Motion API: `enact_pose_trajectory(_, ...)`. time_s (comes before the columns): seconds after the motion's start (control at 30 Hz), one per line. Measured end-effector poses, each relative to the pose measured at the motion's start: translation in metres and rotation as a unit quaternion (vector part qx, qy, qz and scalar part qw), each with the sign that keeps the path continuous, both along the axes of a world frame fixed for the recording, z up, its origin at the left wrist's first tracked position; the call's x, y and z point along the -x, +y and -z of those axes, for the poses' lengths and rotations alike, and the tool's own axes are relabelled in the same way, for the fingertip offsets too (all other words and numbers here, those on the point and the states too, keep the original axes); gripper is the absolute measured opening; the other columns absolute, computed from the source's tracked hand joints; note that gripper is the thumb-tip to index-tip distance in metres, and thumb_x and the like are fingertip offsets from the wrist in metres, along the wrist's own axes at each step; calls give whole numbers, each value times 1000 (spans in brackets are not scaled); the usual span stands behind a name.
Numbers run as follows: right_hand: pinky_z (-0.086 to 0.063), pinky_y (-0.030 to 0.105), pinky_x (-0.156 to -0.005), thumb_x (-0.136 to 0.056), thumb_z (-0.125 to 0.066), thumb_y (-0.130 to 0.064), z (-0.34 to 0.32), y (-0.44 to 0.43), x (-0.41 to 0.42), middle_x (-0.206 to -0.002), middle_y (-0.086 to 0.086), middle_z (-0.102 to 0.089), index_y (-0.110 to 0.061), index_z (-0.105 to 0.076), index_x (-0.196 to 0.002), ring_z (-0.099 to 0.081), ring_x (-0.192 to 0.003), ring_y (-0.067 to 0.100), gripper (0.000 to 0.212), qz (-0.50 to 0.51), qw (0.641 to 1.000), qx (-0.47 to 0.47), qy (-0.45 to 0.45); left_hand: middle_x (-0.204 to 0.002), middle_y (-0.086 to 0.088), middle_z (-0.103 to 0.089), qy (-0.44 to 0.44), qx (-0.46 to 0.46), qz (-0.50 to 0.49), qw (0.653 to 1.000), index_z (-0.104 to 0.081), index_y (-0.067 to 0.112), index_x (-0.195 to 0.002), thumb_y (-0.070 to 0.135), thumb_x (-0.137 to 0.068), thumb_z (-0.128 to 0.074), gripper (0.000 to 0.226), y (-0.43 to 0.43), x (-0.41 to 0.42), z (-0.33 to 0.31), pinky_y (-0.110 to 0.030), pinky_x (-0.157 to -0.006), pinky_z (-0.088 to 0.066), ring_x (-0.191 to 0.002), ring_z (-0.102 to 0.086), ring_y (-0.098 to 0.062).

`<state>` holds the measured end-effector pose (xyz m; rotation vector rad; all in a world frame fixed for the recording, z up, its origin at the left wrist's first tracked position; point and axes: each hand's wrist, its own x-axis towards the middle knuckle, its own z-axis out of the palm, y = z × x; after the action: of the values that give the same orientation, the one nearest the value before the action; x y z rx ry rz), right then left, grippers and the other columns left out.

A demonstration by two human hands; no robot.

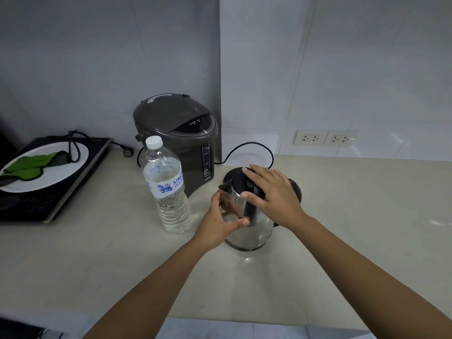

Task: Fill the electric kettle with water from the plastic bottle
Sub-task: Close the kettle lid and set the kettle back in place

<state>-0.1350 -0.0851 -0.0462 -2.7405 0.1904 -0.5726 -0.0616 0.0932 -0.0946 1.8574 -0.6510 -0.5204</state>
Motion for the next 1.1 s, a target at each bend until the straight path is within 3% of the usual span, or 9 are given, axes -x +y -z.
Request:
enact_pose_trajectory(0.17,-17,46,-118,-82,-40,-77,15,3,14,-160,-2,-32,-31,-34,-152,-22,-145,27,84,98,993,-47,-35,-120,25,-47,6,3,1,1000,-24,38,-136,35,-72,-86,90,0,2,-5,-9,-83,-41,-108,-53,7)
enact_pose_trajectory(0.33,-17,41,-117,-78,-57,-74,27,-4,31,-165,-6,-9,-30,-16,-156,-4,-148,14,99,132,963,-229,-50,-131,13,-48,2,-2,0,1000,-23,40,-138,42,-68,-87,95,0,0,0,-29,-103,-43,-122,-52,-8)
enact_pose_trajectory(0.5,-26,47,-120,-72,-67,-73,45,-19,43,-159,-7,-27,-29,-13,-156,-26,-146,11,109,142,893,-422,-64,-121,13,-49,13,-7,8,1000,-22,26,-143,34,-70,-87,98,-3,-2,3,-28,-101,-41,-117,-52,-9)
enact_pose_trajectory(0.57,-27,45,-120,-81,-72,-54,46,-18,46,-156,-9,-30,-24,-12,-157,-28,-142,4,101,126,863,-484,-66,-105,19,-50,20,-16,12,1000,-26,26,-135,29,-72,-86,87,-5,-3,3,-22,-94,-41,-106,-54,-3)
enact_pose_trajectory(0.63,-31,43,-118,-87,-72,-35,47,-17,45,-149,-11,-35,-21,-19,-154,-33,-137,3,87,124,852,-501,-81,-96,24,-55,22,-18,4,1000,-30,35,-124,25,-73,-86,76,-5,-4,1,-13,-86,-40,-100,-53,7)
enact_pose_trajectory(0.7,-40,45,-112,-87,-74,-31,46,-19,40,-142,-12,-42,-22,-29,-148,-41,-132,4,76,135,851,-499,-97,-88,32,-62,25,-12,-7,1000,-34,42,-112,21,-72,-86,70,-6,-6,1,-12,-86,-40,-100,-53,9)
enact_pose_trajectory(0.8,-46,46,-106,-86,-76,-32,45,-23,34,-138,-11,-45,-22,-36,-143,-45,-130,5,70,146,845,-502,-114,-84,41,-61,17,-3,-14,1000,-37,45,-105,21,-70,-88,66,-9,-7,1,-24,-99,-40,-103,-55,2)
enact_pose_trajectory(0.97,-47,34,-103,-88,-73,-30,21,-39,19,-126,-24,-48,-20,-36,-142,-47,-115,-14,66,141,849,-491,-138,-104,19,-67,18,32,-24,999,-41,48,-112,38,-59,-91,74,-27,-26,-15,-32,-102,-46,-110,-61,-5)
enact_pose_trajectory(1.1,-39,16,-90,-89,-71,-33,-5,-64,-8,-123,-24,-47,-20,-34,-143,-48,-112,-9,66,129,856,-482,-137,-85,26,-66,18,66,-17,998,-40,40,-111,23,-69,-89,66,-53,-49,-40,-14,-89,-44,-93,-58,14)
